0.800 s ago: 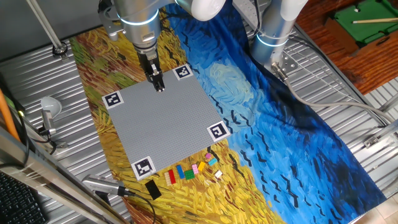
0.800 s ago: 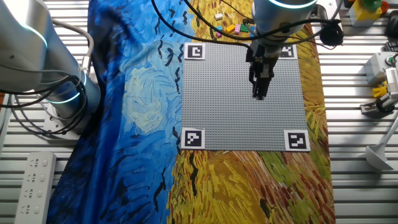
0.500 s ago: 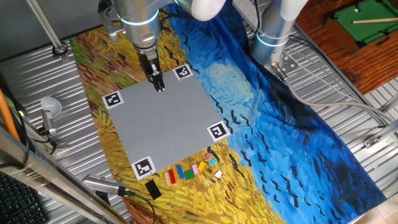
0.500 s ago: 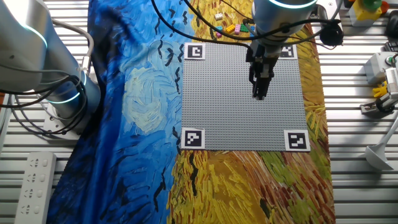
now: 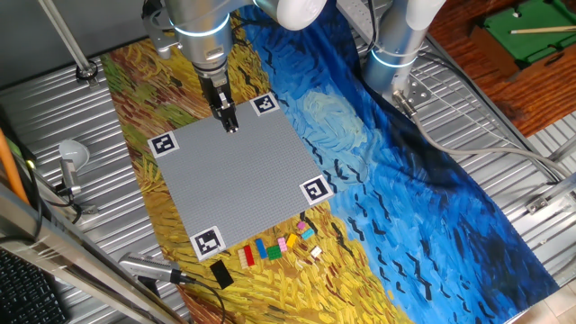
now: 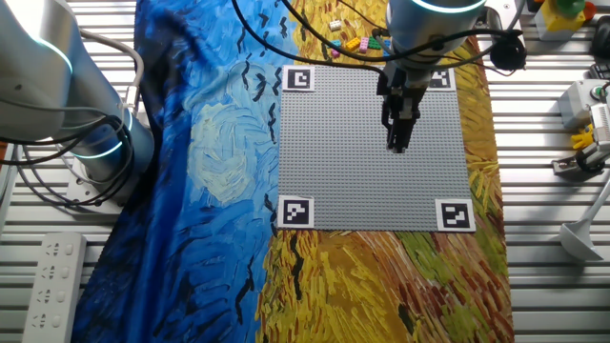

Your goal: Stack small Lego blocks one on top of the other

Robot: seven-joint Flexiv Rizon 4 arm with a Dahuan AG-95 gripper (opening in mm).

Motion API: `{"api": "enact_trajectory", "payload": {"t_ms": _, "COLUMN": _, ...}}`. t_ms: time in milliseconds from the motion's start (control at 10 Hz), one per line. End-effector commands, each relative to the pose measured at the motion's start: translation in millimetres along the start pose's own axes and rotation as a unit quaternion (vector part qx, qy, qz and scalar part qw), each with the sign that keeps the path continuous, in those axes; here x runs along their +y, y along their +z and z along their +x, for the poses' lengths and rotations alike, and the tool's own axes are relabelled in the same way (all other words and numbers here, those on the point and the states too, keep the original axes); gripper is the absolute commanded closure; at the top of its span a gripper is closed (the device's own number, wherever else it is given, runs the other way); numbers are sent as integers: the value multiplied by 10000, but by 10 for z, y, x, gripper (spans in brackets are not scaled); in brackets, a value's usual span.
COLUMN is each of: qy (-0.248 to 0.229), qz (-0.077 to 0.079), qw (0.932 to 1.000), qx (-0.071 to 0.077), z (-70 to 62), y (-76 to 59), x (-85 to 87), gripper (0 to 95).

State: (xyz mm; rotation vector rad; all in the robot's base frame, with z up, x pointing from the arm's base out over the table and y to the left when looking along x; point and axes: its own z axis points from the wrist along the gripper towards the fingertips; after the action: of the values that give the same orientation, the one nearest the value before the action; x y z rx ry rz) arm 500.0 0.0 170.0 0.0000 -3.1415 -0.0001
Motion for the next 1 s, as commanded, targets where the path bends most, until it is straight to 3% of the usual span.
{"api": "enact_trajectory", "payload": {"t_ms": 100, "qy": -272, "qz": -100, "qw": 9994, "qx": -195, "z": 0, "y": 0, "x": 0, "gripper": 950}}
{"api": "enact_trajectory", "payload": {"t_ms": 1000, "qy": -351, "qz": -39, "qw": 9992, "qx": -186, "z": 0, "y": 0, "x": 0, "gripper": 950}}
